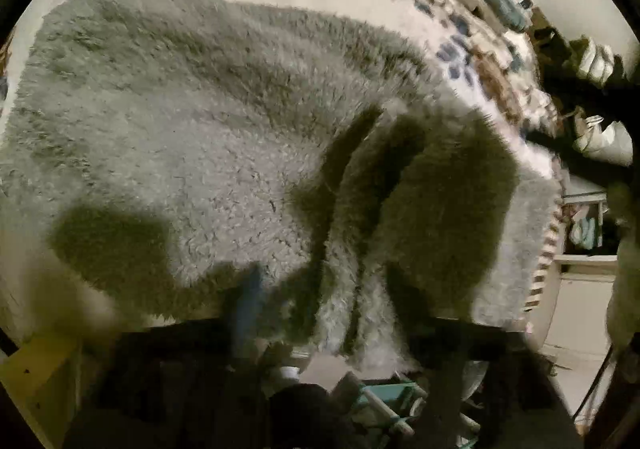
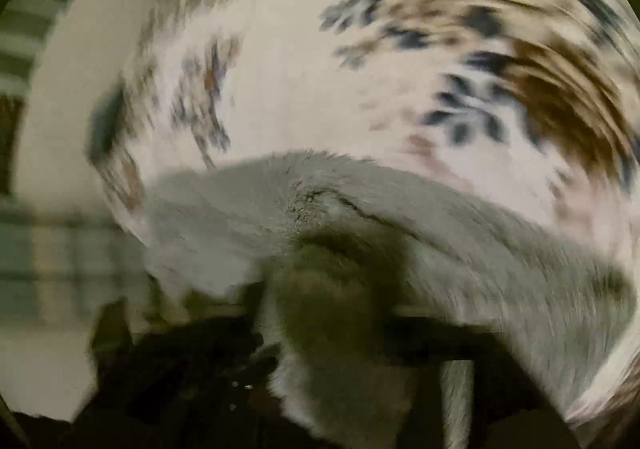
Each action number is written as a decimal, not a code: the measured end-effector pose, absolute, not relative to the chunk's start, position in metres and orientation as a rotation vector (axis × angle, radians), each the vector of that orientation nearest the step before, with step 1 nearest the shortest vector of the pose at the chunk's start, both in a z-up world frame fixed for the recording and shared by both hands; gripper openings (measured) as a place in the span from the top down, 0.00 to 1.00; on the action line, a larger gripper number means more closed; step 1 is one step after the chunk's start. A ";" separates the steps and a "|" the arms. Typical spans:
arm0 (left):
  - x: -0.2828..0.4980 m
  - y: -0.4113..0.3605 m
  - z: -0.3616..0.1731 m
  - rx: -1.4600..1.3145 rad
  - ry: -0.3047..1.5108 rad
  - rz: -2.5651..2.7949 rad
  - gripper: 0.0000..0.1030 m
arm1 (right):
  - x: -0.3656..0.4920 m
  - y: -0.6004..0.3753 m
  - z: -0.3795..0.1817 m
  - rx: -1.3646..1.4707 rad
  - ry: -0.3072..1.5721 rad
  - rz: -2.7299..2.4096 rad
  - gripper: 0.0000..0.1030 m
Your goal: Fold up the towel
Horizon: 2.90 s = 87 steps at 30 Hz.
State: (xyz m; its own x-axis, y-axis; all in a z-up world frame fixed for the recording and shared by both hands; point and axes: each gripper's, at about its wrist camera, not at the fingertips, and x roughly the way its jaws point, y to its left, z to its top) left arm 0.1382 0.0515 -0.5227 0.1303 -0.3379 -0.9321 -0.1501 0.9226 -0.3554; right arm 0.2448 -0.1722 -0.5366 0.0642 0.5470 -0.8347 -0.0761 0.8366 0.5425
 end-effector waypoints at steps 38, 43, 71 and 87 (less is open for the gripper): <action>0.095 0.238 -0.565 -0.785 1.168 0.278 0.18 | 0.098 -0.285 -0.581 0.662 1.292 -0.010 0.20; 0.104 0.257 -0.551 -0.770 1.038 0.358 0.94 | 0.108 -0.257 -0.591 0.587 1.333 -0.025 0.20; 0.125 0.292 -0.587 -1.020 1.021 0.227 0.33 | 0.121 -0.229 -0.616 0.454 1.411 -0.013 0.20; 0.126 0.117 -0.392 -0.524 0.731 -0.088 0.86 | 0.120 -0.235 -0.602 0.466 1.422 -0.023 0.20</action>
